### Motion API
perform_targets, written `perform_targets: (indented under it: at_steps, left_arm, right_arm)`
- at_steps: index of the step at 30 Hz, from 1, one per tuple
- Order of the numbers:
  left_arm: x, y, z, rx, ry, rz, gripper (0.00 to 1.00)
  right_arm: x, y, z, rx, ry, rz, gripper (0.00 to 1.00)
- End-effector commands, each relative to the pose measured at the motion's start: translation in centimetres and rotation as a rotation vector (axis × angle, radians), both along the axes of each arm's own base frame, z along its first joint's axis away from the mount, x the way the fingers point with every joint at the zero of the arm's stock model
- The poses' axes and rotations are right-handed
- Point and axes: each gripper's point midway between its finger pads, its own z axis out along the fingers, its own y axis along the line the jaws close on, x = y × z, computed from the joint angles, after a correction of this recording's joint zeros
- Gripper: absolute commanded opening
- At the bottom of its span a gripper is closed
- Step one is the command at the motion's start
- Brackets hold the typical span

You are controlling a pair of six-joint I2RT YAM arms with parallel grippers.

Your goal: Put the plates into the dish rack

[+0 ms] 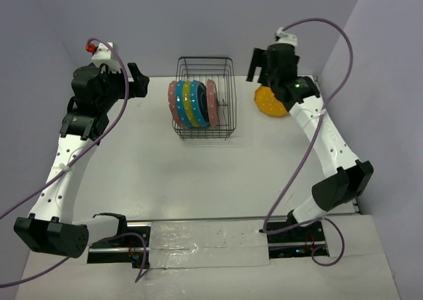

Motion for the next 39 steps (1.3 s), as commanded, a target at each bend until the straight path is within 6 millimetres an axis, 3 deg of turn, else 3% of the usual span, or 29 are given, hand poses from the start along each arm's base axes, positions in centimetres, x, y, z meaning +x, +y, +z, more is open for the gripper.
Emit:
perform_targets:
  at_steps: [1, 4, 5, 6, 8, 10, 13, 14, 15, 16, 19, 20, 28, 39]
  left_arm:
    - [-0.2, -0.6, 2.9, -0.026, -0.068, -0.037, 0.99]
    - [-0.2, -1.0, 2.8, -0.037, -0.063, -0.047, 0.99]
    - [0.0, -1.0, 2.8, -0.039, -0.064, -0.049, 0.99]
    - [0.0, -1.2, 2.6, -0.042, -0.058, -0.054, 0.99]
    - [0.1, -1.3, 2.7, -0.047, -0.060, -0.059, 0.99]
    - [0.1, -1.4, 2.5, -0.045, -0.056, -0.062, 0.99]
    - [0.1, -1.4, 2.2, -0.043, -0.049, -0.063, 0.99]
    - [0.1, -1.5, 2.1, -0.042, -0.046, -0.065, 0.99]
    - [0.1, -1.4, 2.1, -0.042, -0.044, -0.063, 0.99]
    - [0.1, -1.4, 2.0, -0.041, -0.043, -0.062, 0.99]
    - [0.2, -1.4, 1.8, -0.040, -0.037, -0.057, 0.99]
    - [0.3, -1.3, 1.7, -0.041, -0.036, -0.054, 0.99]
    - [0.8, -1.1, 0.7, -0.028, -0.016, -0.039, 0.99]
    - [1.8, -1.0, -0.3, -0.012, 0.008, -0.025, 0.99]
  right_arm:
    - [0.7, -5.7, -5.4, 0.114, 0.163, -0.069, 0.98]
    - [1.4, -8.6, -9.0, 0.189, 0.258, -0.118, 0.94]
    - [1.9, -10.6, -10.4, 0.208, 0.289, -0.169, 0.92]
    - [2.1, -11.1, -11.3, 0.220, 0.308, -0.182, 0.91]
    - [2.9, -14.3, -13.7, 0.239, 0.350, -0.279, 0.86]
    - [3.8, -16.1, -16.0, 0.252, 0.390, -0.347, 0.83]
    - [4.7, -18.7, -17.6, 0.275, 0.422, -0.443, 0.79]
    - [5.1, -19.3, -19.8, 0.278, 0.470, -0.471, 0.75]
    - [5.2, -20.3, -20.7, 0.288, 0.490, -0.503, 0.73]
    - [5.7, -20.7, -22.3, 0.304, 0.528, -0.523, 0.72]
    - [6.3, -21.7, -23.9, 0.348, 0.568, -0.552, 0.71]
    - [6.5, -21.7, -25.3, 0.356, 0.594, -0.549, 0.70]
    - [8.9, -21.4, -28.1, 0.388, 0.617, -0.515, 0.68]
    - [9.2, -21.1, -31.1, 0.404, 0.680, -0.520, 0.58]
